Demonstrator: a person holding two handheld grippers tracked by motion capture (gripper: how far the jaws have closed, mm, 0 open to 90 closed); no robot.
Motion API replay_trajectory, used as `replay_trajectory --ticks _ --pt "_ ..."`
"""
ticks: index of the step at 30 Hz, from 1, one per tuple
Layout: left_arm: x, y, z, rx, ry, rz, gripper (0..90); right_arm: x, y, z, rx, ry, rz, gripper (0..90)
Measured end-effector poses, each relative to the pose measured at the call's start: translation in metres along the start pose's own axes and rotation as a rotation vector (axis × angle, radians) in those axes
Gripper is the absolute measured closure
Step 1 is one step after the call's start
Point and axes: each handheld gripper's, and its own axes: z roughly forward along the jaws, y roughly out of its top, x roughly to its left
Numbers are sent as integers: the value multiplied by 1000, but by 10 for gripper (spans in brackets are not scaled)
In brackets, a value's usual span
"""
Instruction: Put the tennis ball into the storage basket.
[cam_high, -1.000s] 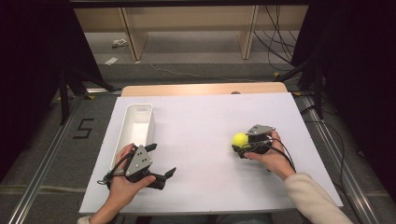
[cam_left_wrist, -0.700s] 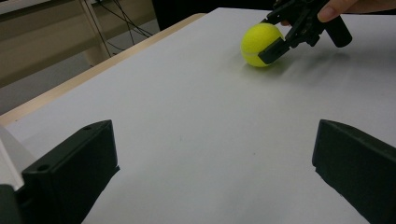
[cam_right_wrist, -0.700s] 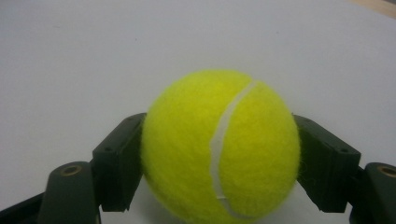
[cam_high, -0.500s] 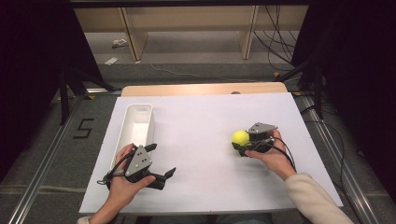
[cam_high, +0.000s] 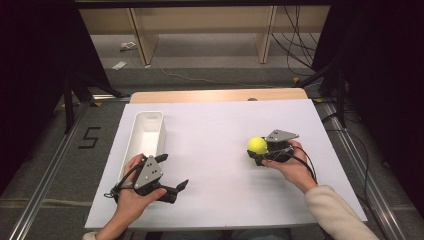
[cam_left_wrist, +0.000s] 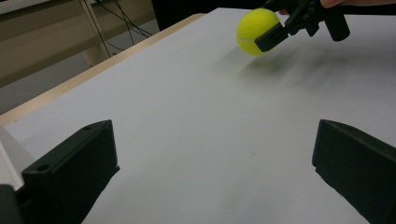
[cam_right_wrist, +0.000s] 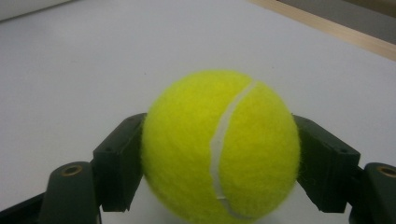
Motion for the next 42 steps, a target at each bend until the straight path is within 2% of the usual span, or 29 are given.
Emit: replay_trajectory --ticks 22,42 --pt "0 0 0 -2 0 2 0 7 9 -3 -47 -6 -20 261" --pt "0 0 0 -2 -1 3 0 10 21 -5 -84 -3 6 262"
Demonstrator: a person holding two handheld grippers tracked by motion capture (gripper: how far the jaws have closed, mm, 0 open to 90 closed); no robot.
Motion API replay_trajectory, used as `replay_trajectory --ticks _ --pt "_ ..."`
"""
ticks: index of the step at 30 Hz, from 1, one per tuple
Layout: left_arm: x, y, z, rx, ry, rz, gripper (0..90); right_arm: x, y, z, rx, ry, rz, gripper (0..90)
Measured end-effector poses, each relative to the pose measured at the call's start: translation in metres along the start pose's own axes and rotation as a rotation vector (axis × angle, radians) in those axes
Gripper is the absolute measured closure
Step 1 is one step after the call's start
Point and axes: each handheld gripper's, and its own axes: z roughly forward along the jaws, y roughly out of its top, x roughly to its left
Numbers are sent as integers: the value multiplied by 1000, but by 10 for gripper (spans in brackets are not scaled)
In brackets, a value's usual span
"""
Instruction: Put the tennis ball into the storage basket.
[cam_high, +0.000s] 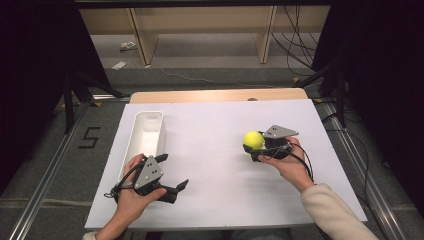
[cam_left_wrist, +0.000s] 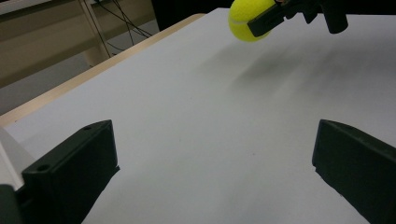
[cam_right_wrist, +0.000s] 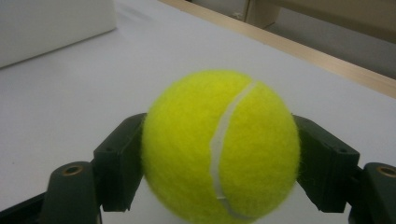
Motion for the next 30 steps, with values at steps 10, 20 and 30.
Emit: replay_trajectory --ticks 10,20,30 --pt "0 0 0 0 0 -3 0 6 8 6 -17 13 0 262" --pt "0 0 0 -1 -2 -1 0 10 13 11 -24 19 -1 262" --pt "0 0 0 -1 -2 0 0 12 18 13 -30 27 1 262"
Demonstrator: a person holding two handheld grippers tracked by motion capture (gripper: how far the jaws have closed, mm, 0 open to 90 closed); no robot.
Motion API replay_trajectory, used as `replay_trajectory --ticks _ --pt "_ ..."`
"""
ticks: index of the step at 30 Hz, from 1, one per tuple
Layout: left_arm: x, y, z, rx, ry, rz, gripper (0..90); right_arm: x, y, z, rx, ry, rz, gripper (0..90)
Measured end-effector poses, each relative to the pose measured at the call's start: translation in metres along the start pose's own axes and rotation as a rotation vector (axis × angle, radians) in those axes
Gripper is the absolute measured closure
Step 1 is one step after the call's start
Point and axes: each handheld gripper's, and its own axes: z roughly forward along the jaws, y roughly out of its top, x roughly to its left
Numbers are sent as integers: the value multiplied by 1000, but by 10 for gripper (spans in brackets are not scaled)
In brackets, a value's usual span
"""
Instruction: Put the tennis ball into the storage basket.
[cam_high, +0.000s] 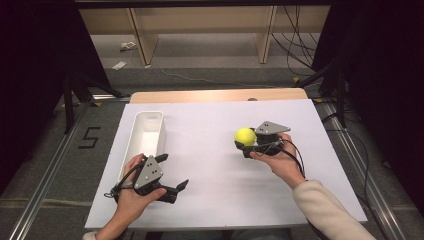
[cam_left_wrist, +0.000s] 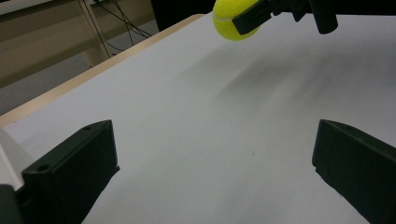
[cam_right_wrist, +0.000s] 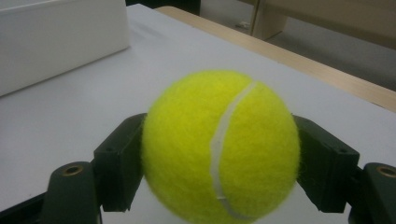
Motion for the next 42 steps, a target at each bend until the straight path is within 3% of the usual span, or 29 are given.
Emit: replay_trajectory --ticks 42 --pt "-1 0 0 0 -1 3 0 14 13 15 -17 29 -10 262"
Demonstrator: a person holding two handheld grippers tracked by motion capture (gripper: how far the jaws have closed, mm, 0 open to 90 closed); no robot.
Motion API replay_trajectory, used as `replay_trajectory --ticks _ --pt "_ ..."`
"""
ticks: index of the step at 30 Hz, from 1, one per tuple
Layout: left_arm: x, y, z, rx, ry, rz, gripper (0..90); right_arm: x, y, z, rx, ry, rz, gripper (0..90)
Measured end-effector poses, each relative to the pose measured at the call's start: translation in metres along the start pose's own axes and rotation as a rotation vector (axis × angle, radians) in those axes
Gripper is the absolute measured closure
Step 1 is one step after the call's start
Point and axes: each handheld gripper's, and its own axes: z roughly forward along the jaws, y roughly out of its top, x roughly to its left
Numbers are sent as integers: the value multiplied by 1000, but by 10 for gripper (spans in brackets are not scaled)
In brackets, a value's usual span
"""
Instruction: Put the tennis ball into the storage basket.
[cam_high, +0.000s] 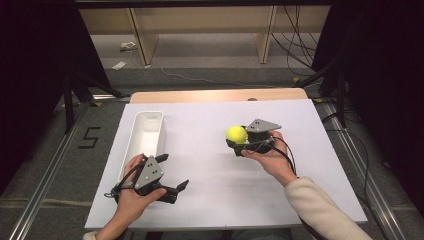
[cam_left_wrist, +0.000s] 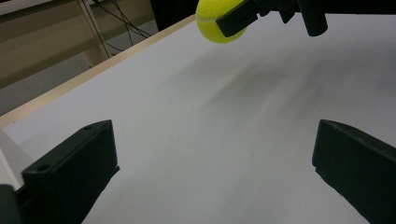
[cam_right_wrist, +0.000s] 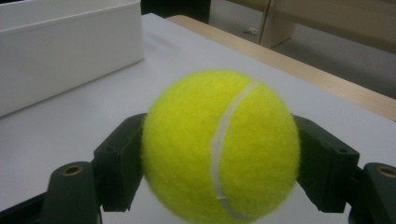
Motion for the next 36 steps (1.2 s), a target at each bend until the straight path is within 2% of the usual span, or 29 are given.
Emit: replay_trajectory --ticks 36 --pt "0 0 0 0 0 6 0 13 11 13 -13 18 -19 262"
